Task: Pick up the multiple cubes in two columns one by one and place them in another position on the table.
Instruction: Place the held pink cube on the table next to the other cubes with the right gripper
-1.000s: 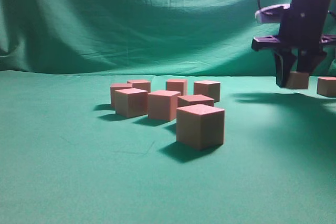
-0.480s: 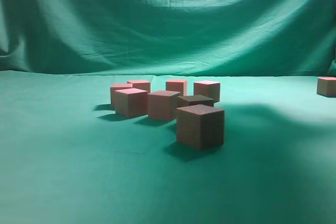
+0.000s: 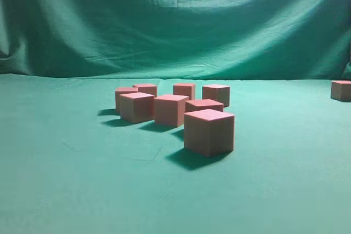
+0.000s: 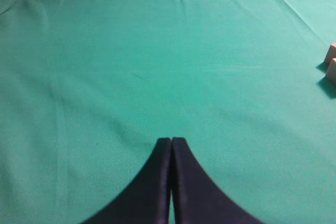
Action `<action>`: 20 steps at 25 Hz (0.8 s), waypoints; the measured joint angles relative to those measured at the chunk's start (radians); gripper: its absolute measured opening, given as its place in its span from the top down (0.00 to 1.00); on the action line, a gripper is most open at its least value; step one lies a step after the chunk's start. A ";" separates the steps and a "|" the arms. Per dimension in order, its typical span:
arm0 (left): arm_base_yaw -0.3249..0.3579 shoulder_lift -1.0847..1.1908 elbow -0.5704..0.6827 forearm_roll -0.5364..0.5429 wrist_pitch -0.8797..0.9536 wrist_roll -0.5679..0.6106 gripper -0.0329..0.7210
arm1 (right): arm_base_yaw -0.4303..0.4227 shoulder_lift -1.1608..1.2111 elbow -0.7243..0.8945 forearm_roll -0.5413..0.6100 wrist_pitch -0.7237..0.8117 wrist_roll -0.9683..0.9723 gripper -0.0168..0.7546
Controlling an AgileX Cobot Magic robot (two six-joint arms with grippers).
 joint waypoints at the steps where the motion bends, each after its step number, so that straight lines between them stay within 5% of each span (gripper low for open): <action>1: 0.000 0.000 0.000 0.000 0.000 0.000 0.96 | 0.031 -0.016 0.000 0.001 0.000 0.000 0.63; 13: 0.000 0.000 0.000 0.000 0.000 0.000 0.96 | 0.383 -0.148 0.373 0.019 0.000 -0.105 0.63; 20: 0.000 0.000 0.000 0.000 0.000 0.000 0.96 | 0.497 -0.141 0.610 0.034 -0.075 -0.179 0.63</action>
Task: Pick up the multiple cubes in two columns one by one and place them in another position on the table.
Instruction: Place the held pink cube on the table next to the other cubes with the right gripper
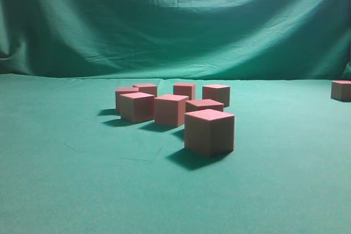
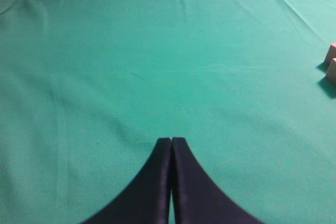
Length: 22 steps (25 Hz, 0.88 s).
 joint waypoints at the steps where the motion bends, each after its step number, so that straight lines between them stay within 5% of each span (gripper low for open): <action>1: 0.000 0.000 0.000 0.000 0.000 0.000 0.96 | 0.004 0.011 0.019 0.000 -0.013 -0.002 0.63; 22: 0.000 0.000 0.000 0.000 0.000 0.000 0.96 | 0.030 0.369 0.067 -0.032 -0.219 -0.140 0.63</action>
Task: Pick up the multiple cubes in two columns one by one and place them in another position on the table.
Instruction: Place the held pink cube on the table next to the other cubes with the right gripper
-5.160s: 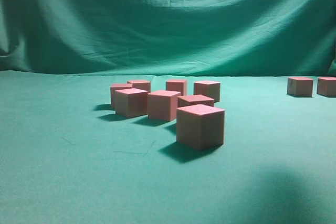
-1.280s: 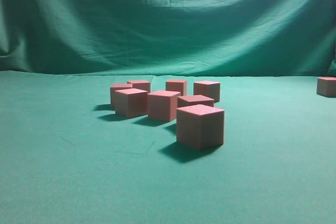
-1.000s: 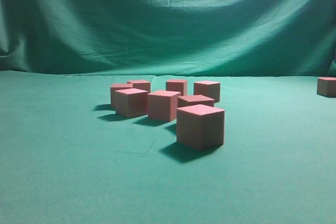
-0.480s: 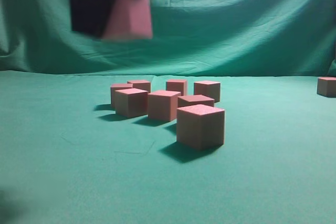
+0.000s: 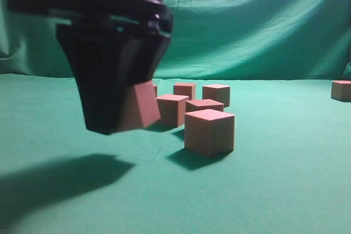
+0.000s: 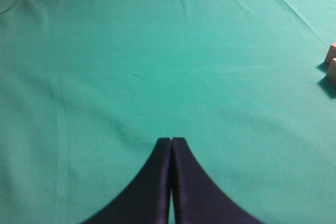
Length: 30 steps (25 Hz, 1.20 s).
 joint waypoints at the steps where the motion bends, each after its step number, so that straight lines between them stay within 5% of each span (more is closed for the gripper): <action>1: 0.000 0.000 0.000 0.000 0.000 0.000 0.96 | -0.006 0.006 0.004 -0.005 -0.009 0.000 0.63; 30: 0.000 0.000 0.000 0.000 0.000 0.000 0.96 | -0.025 0.029 0.077 -0.012 -0.139 -0.017 0.63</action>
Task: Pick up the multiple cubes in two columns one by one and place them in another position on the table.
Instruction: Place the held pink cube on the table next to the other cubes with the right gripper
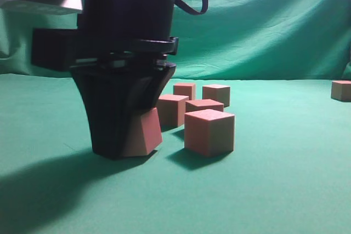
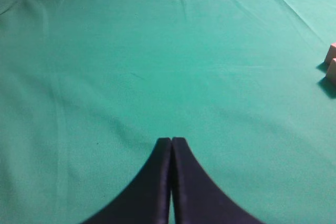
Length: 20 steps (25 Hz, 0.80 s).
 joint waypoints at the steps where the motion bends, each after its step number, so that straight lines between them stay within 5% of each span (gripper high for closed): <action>1: 0.000 0.000 0.000 0.000 0.000 0.000 0.96 | 0.000 0.000 0.000 0.000 0.000 -0.002 0.63; 3: 0.000 0.000 0.000 0.000 0.000 0.000 0.96 | 0.000 0.000 0.000 0.000 0.002 -0.002 0.63; 12: 0.000 0.000 0.000 0.000 0.000 0.000 0.96 | 0.000 -0.043 0.012 0.000 0.032 -0.002 0.16; 20: 0.000 0.000 0.000 0.000 0.000 0.000 0.96 | 0.000 -0.228 -0.004 -0.032 0.053 0.036 0.14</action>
